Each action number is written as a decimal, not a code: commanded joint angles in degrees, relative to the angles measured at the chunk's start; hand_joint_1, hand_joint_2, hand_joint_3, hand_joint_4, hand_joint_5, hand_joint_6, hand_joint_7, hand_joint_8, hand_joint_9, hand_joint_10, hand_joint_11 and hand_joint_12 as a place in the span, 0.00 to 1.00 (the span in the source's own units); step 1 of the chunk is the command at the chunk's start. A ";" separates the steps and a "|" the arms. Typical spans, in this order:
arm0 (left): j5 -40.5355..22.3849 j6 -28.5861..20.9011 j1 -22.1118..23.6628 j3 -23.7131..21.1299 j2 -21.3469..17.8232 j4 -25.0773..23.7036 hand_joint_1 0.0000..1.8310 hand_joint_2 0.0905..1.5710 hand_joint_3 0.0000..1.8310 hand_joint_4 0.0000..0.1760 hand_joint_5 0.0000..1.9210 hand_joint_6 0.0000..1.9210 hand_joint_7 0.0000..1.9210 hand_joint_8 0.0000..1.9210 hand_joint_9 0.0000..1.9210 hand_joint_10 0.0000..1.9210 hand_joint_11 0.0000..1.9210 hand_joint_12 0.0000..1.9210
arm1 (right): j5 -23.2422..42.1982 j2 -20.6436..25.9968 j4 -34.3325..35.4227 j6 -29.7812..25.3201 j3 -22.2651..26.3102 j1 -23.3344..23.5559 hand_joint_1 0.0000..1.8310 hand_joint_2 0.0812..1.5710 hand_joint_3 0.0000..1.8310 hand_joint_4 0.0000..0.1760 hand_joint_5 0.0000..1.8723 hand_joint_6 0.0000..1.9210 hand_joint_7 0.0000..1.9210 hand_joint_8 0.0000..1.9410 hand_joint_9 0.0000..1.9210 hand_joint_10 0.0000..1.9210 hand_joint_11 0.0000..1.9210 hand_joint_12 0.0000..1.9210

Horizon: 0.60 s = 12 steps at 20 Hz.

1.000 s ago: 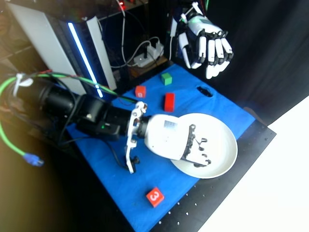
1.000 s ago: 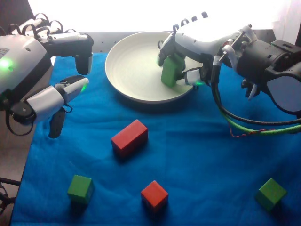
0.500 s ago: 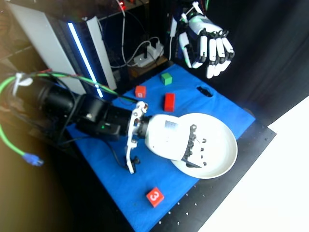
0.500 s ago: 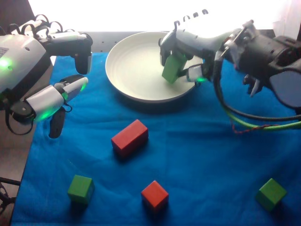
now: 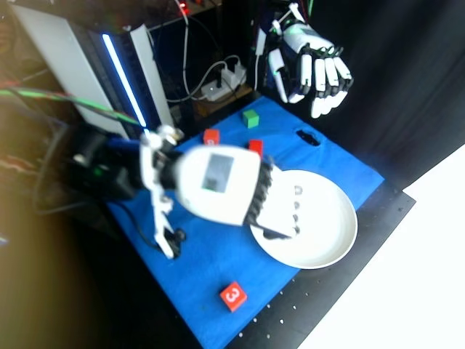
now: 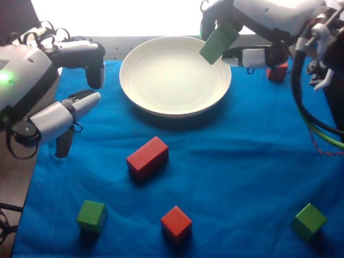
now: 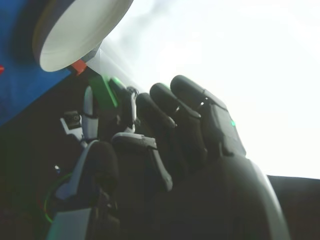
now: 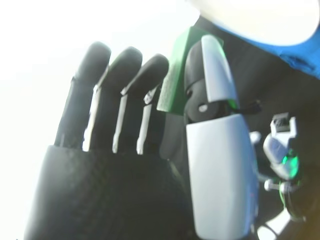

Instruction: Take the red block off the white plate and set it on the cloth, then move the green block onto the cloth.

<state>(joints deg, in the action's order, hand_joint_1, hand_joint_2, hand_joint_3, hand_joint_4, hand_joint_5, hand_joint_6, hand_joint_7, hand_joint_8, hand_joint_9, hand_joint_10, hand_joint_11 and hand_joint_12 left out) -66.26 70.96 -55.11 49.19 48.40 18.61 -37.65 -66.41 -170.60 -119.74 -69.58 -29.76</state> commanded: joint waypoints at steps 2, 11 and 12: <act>-8.06 -0.03 0.39 -0.22 -0.81 -0.50 0.41 0.85 0.00 1.00 0.29 0.83 0.33 0.17 0.24 0.35 0.08 0.69 | -11.36 2.30 -1.97 0.09 2.37 -1.37 0.75 0.71 0.00 0.00 0.48 0.58 0.49 0.53 0.43 0.72 0.35 0.85; -10.43 -0.03 -1.43 -0.68 -1.00 0.96 0.41 0.85 0.00 1.00 0.28 0.84 0.33 0.14 0.23 0.39 0.08 0.72 | -21.34 9.53 -1.97 -5.16 9.75 -13.04 0.74 0.74 0.00 0.00 0.43 0.57 0.46 0.64 0.40 0.79 0.36 0.95; -10.51 -0.03 -1.46 -0.68 -1.00 1.02 0.41 0.85 0.00 1.00 0.28 0.84 0.34 0.14 0.23 0.39 0.08 0.72 | -21.71 9.70 -1.97 -5.50 10.03 -14.03 0.75 0.72 0.00 0.00 0.47 0.54 0.48 0.58 0.44 0.73 0.40 0.90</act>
<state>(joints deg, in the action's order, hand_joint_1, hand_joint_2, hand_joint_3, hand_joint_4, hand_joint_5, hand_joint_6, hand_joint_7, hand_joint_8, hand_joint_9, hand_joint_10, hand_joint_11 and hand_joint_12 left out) -69.52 70.98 -57.08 48.58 47.70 20.91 -51.05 -56.84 -170.60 -124.88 -59.44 -44.97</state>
